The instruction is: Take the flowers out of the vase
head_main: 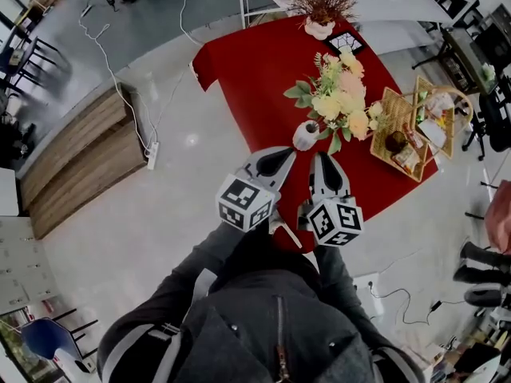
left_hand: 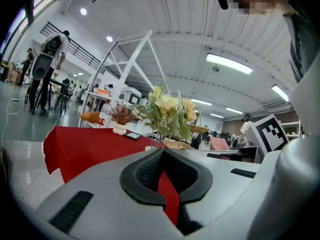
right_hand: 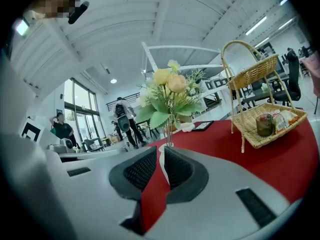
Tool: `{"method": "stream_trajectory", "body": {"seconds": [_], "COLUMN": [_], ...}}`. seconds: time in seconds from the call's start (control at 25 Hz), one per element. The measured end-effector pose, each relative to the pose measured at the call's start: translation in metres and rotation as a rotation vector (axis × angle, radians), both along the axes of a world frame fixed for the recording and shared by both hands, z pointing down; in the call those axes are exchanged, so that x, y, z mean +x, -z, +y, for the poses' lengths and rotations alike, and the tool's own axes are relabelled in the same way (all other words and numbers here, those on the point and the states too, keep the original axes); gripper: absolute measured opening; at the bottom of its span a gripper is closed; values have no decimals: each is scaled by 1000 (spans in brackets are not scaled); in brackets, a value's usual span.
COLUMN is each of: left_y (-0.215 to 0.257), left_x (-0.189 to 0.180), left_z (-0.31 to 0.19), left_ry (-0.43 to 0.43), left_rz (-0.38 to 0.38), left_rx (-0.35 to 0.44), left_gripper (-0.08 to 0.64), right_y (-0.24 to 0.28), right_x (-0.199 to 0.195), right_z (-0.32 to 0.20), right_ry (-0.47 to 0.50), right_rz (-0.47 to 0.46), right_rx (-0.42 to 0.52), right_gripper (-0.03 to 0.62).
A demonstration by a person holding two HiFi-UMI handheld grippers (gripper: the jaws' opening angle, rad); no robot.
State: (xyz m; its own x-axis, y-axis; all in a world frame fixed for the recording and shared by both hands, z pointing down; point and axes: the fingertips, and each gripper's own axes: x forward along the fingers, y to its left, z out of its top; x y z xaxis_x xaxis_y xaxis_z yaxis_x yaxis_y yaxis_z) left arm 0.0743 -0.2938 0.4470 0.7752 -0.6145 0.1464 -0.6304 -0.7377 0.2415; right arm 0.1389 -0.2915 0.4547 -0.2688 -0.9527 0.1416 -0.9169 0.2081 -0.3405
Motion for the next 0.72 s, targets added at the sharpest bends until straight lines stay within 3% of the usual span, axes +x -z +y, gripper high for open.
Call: {"method": "stream_trajectory", "body": {"seconds": [0.36, 0.48, 0.72], "left_y": [-3, -4, -11], "left_x": [2, 3, 0], "left_z": [-26, -30, -36], "left_ry": [-1, -3, 2], "left_rz": [11, 18, 19], "left_rx": [-26, -35, -51], "left_gripper": [8, 8, 8], "right_y": [-11, -13, -11], "right_x": [-2, -1, -2], "right_z": [-23, -31, -47], "right_ry": [-83, -90, -77], "right_rz": [25, 18, 23], "right_rx": [-36, -46, -17], "right_gripper": [26, 152, 190]}}
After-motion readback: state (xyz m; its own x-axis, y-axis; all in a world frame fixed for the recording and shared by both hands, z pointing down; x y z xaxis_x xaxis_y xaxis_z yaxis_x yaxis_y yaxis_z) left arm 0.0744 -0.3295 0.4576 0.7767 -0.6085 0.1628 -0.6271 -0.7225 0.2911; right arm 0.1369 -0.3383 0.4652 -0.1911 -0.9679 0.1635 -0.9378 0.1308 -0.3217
